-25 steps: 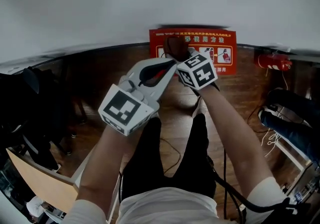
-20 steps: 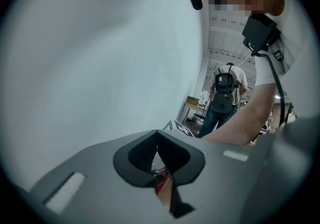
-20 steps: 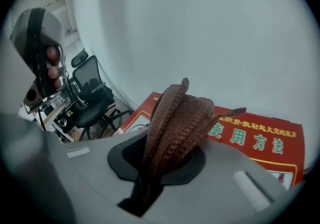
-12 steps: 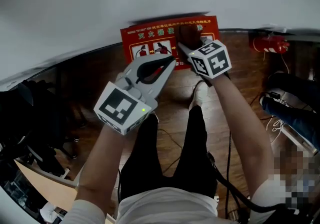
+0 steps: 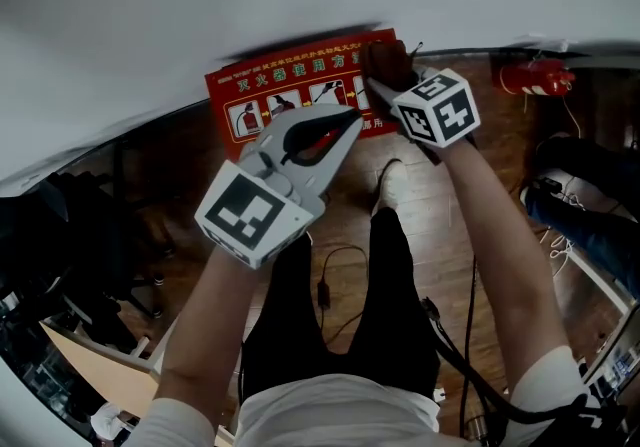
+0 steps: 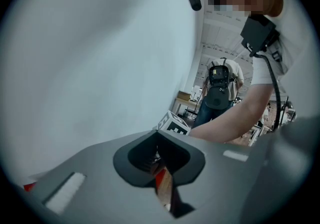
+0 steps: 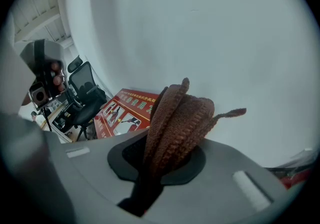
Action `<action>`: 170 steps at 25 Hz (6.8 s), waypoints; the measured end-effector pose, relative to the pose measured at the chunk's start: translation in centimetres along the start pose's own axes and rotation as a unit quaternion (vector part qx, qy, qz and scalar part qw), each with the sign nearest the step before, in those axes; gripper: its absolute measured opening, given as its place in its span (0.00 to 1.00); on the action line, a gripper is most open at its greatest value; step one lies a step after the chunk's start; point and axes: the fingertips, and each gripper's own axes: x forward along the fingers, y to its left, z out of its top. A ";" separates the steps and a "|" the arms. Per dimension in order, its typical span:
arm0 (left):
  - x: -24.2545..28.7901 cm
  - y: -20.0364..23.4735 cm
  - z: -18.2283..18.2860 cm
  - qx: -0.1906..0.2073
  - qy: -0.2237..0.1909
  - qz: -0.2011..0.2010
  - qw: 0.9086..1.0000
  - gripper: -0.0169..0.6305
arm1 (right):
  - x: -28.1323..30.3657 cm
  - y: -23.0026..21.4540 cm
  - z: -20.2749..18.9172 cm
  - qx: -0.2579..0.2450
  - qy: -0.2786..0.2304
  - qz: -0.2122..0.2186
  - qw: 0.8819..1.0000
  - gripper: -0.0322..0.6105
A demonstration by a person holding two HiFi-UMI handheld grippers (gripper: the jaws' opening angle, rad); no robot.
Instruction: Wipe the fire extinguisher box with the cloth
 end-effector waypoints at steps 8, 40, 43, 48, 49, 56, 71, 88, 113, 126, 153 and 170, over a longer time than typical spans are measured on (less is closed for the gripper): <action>4.1 -3.0 1.2 0.035 0.024 -0.043 0.998 0.03 | -3.1 -1.5 -0.7 -0.012 -0.024 0.068 0.997 0.12; 16.6 -6.1 -5.5 0.123 0.137 -0.190 0.964 0.03 | 10.8 -8.3 -14.1 0.188 -0.105 0.264 0.940 0.12; 16.9 -6.4 -5.5 0.102 0.137 -0.188 0.967 0.03 | 13.0 -9.4 -15.5 0.190 -0.099 0.261 0.941 0.12; 17.3 -6.7 -5.3 0.092 0.138 -0.199 0.966 0.03 | 16.1 -11.2 -17.4 0.192 -0.091 0.253 0.944 0.12; 17.3 -6.7 -5.1 0.093 0.135 -0.201 0.966 0.03 | 16.7 -11.5 -17.7 0.190 -0.088 0.251 0.945 0.12; 17.9 -6.2 -4.1 0.094 0.115 -0.215 0.965 0.03 | 21.6 -13.3 -21.1 0.185 -0.049 0.230 0.954 0.12; 14.7 -5.0 -4.9 0.102 0.080 -0.222 0.966 0.03 | 28.4 -17.9 -26.4 0.184 0.041 0.117 0.975 0.12; 1.3 -10.4 -1.8 0.106 0.016 -0.252 0.962 0.03 | 1.7 -7.2 -17.2 0.263 -0.197 -0.020 0.944 0.12; -9.7 -7.8 -7.7 0.048 -0.002 -0.226 0.973 0.03 | 4.0 4.7 -12.5 0.547 -0.443 -0.073 0.707 0.12; -10.2 -5.2 -13.4 0.023 0.002 -0.227 0.974 0.03 | 13.9 1.8 -19.6 0.560 -0.395 -0.099 0.721 0.12; -12.6 -0.8 -19.0 0.031 -0.020 -0.204 0.978 0.03 | 24.8 -0.2 -28.2 0.588 -0.299 -0.136 0.739 0.12; -25.3 -4.3 -10.3 0.027 -0.029 -0.164 0.986 0.03 | 11.3 15.5 -8.9 0.634 -0.438 -0.033 0.637 0.12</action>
